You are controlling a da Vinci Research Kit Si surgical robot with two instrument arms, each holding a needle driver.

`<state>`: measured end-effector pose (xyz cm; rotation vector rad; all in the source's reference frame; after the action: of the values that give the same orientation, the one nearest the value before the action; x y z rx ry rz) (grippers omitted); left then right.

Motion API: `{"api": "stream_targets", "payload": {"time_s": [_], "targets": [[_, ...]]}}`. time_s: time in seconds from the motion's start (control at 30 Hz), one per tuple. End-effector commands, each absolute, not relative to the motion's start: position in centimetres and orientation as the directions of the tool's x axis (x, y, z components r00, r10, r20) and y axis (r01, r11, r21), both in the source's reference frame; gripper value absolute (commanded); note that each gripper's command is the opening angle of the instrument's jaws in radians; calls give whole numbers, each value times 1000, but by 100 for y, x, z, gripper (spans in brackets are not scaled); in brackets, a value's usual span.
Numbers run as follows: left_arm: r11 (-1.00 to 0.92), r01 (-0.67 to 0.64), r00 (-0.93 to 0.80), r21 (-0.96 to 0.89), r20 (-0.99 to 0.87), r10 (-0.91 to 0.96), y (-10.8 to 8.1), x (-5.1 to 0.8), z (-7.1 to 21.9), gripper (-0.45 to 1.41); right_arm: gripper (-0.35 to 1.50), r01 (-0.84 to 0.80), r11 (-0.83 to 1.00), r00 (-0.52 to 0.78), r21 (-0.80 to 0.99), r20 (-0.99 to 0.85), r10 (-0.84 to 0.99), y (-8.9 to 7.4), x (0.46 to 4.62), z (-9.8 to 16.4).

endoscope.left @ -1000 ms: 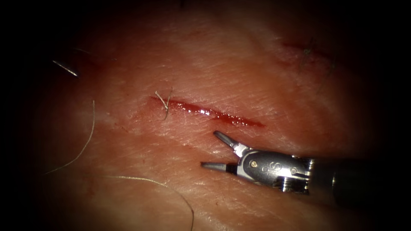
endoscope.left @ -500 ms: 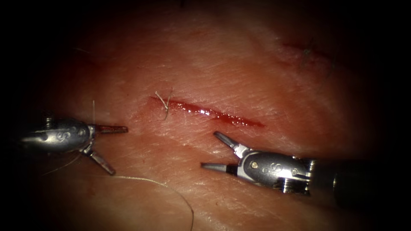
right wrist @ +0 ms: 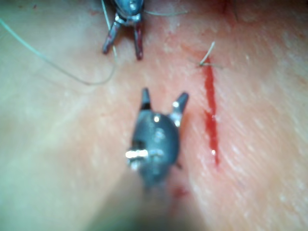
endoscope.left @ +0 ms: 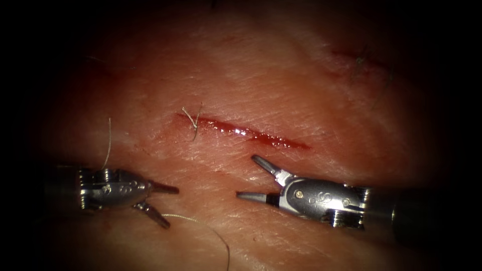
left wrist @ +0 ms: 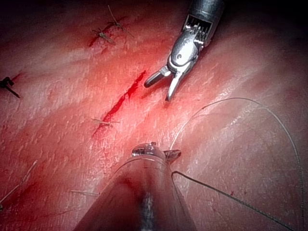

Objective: Wound Closure

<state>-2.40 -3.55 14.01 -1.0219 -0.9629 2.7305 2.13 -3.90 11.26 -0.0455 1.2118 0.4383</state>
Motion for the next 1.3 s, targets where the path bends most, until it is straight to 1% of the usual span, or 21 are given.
{"api": "stream_targets", "payload": {"time_s": [0.03, 0.07, 0.1, 0.17, 0.2, 0.33, 0.53, 0.93, 1.2, 1.3], "targets": [[-799, 155, -782, -581, -566, 261, -362, -245, 1408, 51, 133, -349, 916, 278, 198, -912, 303, -393, 219, 1132], [-798, 159, -787, -581, -563, 253, -363, -245, 1408, 44, 133, -349, 916, 278, 198, -912, 303, -393, 219, 1132], [-797, 163, -793, -581, -558, 244, -364, -245, 1409, 32, 133, -349, 916, 278, 198, -912, 303, -393, 219, 1132], [-794, 173, -811, -582, -542, 220, -365, -245, 1409, -13, 133, -349, 916, 278, 198, -912, 303, -394, 219, 1131], [-793, 177, -817, -583, -536, 212, -365, -245, 1409, -45, 133, -349, 916, 277, 198, -912, 303, -394, 219, 1131], [-796, 195, -833, -573, -525, 174, -353, -248, 1402, -45, 133, -350, 915, 272, 199, -913, 303, -393, 217, 1130], [-845, 175, -826, -506, -543, 154, -299, -262, 1370, -45, 131, -354, 914, 269, 200, -914, 304, -391, 208, 1129], [-915, 110, -775, -389, -610, 167, -131, -338, 1356, -45, 131, -392, 901, 283, 187, -907, 312, -394, 183, 1131], [-956, 24, -716, -291, -673, 187, -46, -386, 1402, -45, 131, -384, 903, 275, 193, -910, 312, -405, 193, 1137], [-958, 2, -699, -288, -685, 205, -27, -397, 1420, -45, 131, -384, 903, 274, 194, -910, 312, -405, 196, 1137]]}}
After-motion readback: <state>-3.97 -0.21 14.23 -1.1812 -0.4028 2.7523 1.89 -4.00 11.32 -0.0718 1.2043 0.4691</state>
